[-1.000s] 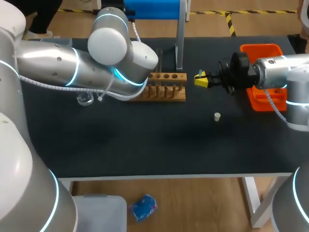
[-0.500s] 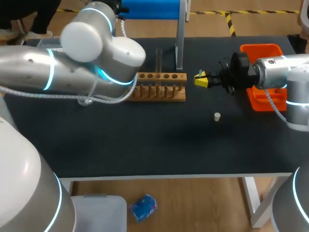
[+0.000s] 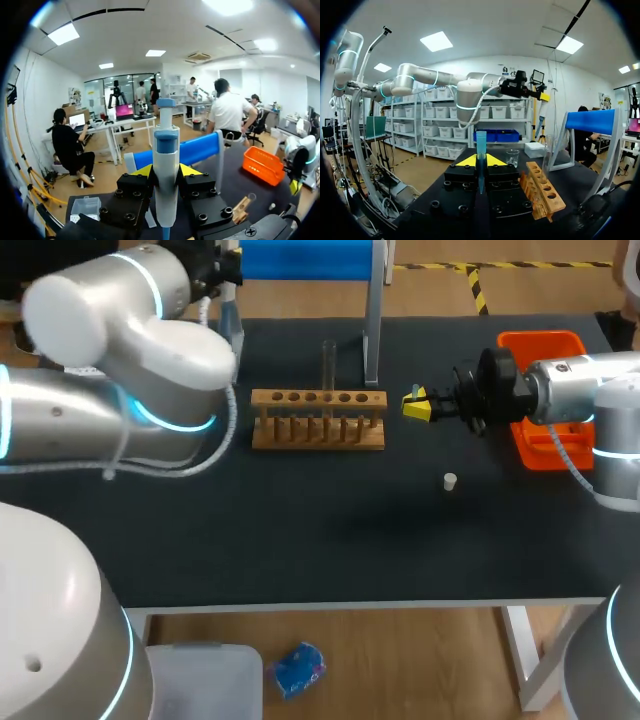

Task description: Invert the test tube, pick up the pipette, mount the tip to pipette, aspirate from beaker and dispense into the tube, eject the tip, return the pipette, and cap with the stopper.

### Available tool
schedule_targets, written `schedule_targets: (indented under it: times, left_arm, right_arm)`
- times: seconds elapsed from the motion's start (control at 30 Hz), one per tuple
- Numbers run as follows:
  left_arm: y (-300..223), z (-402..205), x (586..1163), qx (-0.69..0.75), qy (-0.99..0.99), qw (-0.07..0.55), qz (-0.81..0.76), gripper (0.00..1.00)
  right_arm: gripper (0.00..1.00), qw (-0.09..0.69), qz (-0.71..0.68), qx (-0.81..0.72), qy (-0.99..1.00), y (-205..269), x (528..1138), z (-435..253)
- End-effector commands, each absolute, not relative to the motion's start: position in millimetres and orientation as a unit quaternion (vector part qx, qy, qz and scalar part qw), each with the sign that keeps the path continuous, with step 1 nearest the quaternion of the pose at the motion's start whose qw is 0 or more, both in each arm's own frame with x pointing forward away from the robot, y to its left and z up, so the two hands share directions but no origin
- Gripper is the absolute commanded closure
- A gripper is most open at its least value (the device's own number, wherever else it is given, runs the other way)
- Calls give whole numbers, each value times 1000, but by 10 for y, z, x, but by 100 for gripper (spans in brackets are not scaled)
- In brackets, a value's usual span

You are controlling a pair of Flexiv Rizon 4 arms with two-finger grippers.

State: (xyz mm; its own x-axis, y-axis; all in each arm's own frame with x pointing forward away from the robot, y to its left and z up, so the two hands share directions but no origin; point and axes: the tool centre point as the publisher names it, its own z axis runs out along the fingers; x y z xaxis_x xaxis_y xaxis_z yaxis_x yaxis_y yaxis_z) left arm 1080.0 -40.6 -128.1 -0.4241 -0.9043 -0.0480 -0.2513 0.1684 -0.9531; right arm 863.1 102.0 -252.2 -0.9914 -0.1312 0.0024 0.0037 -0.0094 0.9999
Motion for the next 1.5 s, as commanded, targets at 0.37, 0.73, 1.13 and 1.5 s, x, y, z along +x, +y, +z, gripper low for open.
schedule_targets:
  times: [0.37,0.73,1.13,1.5]
  left_arm:
    - [-513,-1209,10645,-222,765,162,-583,100]
    - [-821,-998,10075,-3,761,36,-647,100]
    - [-920,-995,9752,40,755,16,-655,100]
    - [-920,-995,9752,40,755,16,-655,100]
  right_arm:
    - [100,48,-709,46,-702,1015,8634,-2522]
    - [100,48,-709,46,-702,1015,8634,-2522]
    - [100,48,-709,46,-702,1015,8634,-2522]
    - [100,48,-709,46,-702,1015,8634,-2522]
